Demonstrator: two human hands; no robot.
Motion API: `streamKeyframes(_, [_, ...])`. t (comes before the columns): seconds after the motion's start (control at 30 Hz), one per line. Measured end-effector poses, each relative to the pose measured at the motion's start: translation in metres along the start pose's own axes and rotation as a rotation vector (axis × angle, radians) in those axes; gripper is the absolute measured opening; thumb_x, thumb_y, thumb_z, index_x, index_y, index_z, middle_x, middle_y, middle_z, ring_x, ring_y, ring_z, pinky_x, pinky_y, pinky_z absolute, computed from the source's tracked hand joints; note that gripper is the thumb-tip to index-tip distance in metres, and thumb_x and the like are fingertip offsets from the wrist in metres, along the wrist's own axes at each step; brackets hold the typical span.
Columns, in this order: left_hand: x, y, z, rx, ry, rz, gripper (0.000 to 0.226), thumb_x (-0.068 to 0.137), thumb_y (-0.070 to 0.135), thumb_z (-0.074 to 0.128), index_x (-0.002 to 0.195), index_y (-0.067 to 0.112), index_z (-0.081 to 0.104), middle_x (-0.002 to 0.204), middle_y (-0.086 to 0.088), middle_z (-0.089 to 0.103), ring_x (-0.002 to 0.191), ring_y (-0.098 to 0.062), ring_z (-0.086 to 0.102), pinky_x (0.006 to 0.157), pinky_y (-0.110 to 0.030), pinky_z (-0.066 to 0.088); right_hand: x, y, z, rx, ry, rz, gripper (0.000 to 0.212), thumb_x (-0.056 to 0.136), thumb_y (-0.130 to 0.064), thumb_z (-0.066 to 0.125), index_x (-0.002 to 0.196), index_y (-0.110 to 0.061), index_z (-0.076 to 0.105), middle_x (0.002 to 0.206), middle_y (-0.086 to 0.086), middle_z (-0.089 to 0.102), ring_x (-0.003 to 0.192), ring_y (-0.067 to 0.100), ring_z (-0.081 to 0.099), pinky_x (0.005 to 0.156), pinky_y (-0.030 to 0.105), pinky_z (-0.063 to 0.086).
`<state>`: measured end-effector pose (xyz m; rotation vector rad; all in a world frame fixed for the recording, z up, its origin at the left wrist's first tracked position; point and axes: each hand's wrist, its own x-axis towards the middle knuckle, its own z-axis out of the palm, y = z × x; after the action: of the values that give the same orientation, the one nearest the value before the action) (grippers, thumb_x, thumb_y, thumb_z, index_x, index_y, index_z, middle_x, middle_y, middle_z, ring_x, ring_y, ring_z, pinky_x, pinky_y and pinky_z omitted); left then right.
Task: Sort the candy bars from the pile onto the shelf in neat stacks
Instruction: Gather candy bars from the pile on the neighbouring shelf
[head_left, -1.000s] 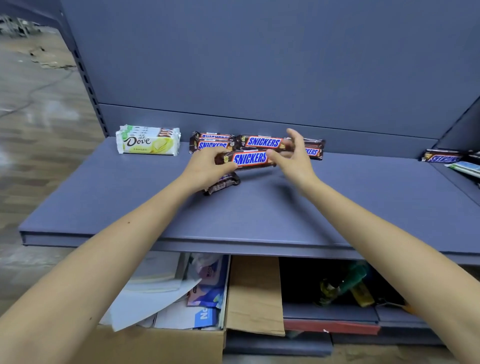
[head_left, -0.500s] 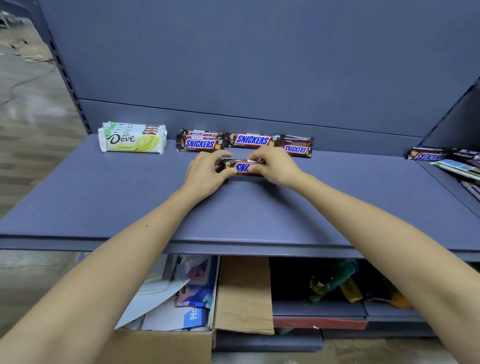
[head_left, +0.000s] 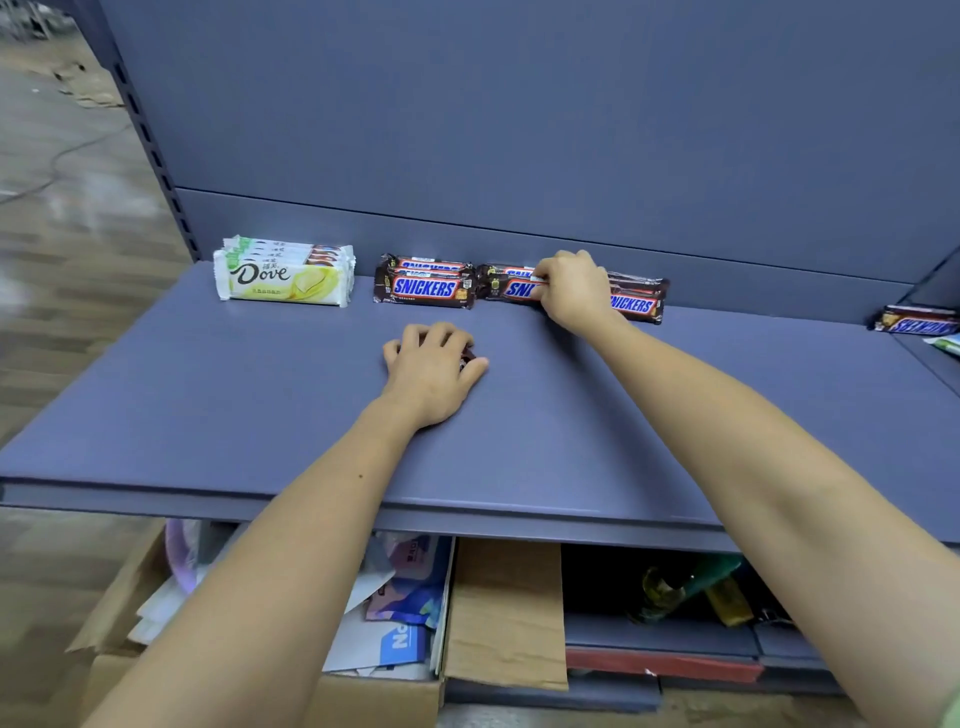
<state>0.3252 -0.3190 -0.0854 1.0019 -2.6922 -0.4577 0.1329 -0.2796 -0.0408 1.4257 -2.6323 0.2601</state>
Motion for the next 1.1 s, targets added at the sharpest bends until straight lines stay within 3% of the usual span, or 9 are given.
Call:
streamKeyframes(0.17, [0.003,0.000,-0.005,0.072,-0.137,-0.001,0.042,0.096,0.049,0.027,0.133,0.033,0.039,0.143,0.007,0.031,0.138,-0.023,0.015,0.111,-0.049,0.004,0.002,-0.001,0.009,0.058,0.054,0.021,0.028,0.093,-0.019,0.051,0.120,-0.012,0.054,0.125,0.008,0.054,0.118,0.029,0.040,0.093,0.038,0.034])
streamKeyframes(0.43, [0.002,0.004,-0.010,0.197,-0.196,0.015,0.049,0.097,0.050,0.018,0.142,0.032,0.023,0.147,0.004,0.024,0.141,-0.027,0.008,0.111,-0.052,0.001,0.000,-0.001,0.018,0.076,0.150,0.009,0.027,0.091,-0.015,0.052,0.118,-0.016,0.053,0.126,0.004,0.049,0.119,0.027,0.035,0.094,0.038,0.028])
streamKeyframes(0.6, [0.001,0.006,-0.012,0.237,-0.202,0.020,0.055,0.096,0.053,0.017,0.146,0.032,0.012,0.149,0.002,0.023,0.142,-0.028,0.006,0.112,-0.053,0.001,-0.009,-0.003,0.009,0.139,0.096,0.003,0.045,0.089,-0.022,0.057,0.131,-0.025,0.042,0.132,0.002,0.042,0.121,0.029,0.032,0.098,0.039,0.026])
streamKeyframes(0.7, [0.000,0.004,-0.015,0.208,-0.221,0.029,0.058,0.094,0.057,0.020,0.146,0.032,0.014,0.150,0.001,0.023,0.141,-0.027,0.008,0.111,-0.050,0.006,-0.016,-0.002,-0.001,0.123,0.090,-0.034,0.049,0.088,-0.020,0.057,0.134,-0.026,0.040,0.135,0.002,0.040,0.123,0.028,0.031,0.099,0.039,0.025])
streamKeyframes(0.93, [-0.011,0.001,-0.019,0.086,-0.075,0.003,0.067,0.090,0.060,0.035,0.146,0.030,0.017,0.149,0.001,0.025,0.136,-0.024,0.019,0.107,-0.043,0.015,-0.035,-0.002,-0.001,0.211,0.047,-0.049,0.036,0.090,-0.022,0.053,0.126,-0.022,0.051,0.133,0.002,0.044,0.123,0.028,0.032,0.097,0.037,0.027])
streamKeyframes(1.03, [-0.013,-0.010,-0.028,0.081,-0.088,-0.051,0.067,0.084,0.060,0.048,0.140,0.027,0.033,0.141,-0.001,0.040,0.130,-0.026,0.029,0.102,-0.042,0.022,-0.045,-0.014,0.004,0.258,-0.012,-0.107,0.028,0.091,-0.026,0.053,0.119,-0.021,0.057,0.127,0.002,0.051,0.122,0.026,0.037,0.097,0.036,0.028])
streamKeyframes(1.1, [-0.013,-0.017,-0.035,0.109,-0.090,-0.053,0.052,0.082,0.056,0.054,0.126,0.028,0.052,0.127,-0.002,0.052,0.122,-0.027,0.038,0.095,-0.040,0.028,-0.052,-0.026,0.006,0.314,-0.074,-0.140,0.023,0.092,-0.027,0.051,0.112,-0.021,0.062,0.120,-0.001,0.059,0.119,0.022,0.044,0.096,0.035,0.028])
